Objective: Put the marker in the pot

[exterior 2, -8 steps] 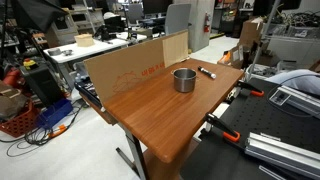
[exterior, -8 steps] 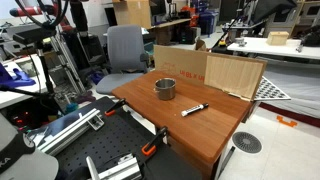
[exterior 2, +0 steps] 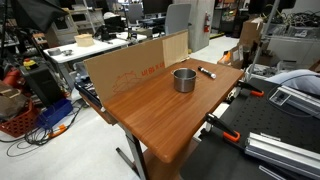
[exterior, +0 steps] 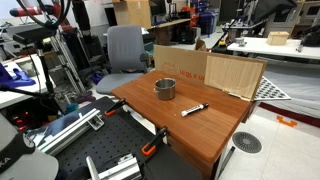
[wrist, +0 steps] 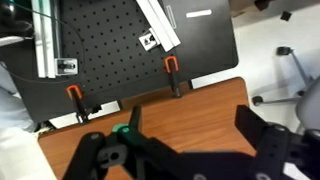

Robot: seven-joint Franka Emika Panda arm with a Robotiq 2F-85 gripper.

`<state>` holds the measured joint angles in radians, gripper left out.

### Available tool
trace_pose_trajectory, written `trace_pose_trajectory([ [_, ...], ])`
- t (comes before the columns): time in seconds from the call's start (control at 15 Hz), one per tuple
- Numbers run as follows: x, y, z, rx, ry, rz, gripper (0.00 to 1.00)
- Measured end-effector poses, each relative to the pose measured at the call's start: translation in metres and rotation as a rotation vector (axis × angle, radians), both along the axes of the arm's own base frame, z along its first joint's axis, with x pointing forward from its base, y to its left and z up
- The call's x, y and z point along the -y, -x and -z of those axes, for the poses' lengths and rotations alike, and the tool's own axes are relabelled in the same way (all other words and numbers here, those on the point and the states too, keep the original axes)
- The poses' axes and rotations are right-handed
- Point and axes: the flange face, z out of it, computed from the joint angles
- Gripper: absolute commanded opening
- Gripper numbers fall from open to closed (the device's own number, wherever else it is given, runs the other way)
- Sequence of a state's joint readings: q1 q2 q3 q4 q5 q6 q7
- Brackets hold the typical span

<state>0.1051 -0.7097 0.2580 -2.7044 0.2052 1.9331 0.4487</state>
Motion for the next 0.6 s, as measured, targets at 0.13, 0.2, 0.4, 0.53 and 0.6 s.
trace_pose_trajectory([
  [0.13, 0.001, -0.005, -0.002, 0.033, -0.007, -0.001, 1.00],
  [0.2, 0.003, -0.008, -0.002, 0.050, -0.010, -0.001, 1.00],
  [0.4, 0.014, -0.019, 0.001, 0.082, -0.024, 0.010, 1.00],
  [0.53, 0.026, -0.028, 0.004, 0.096, -0.034, 0.025, 1.00],
  [0.6, 0.034, -0.033, 0.005, 0.105, -0.037, 0.034, 1.00],
])
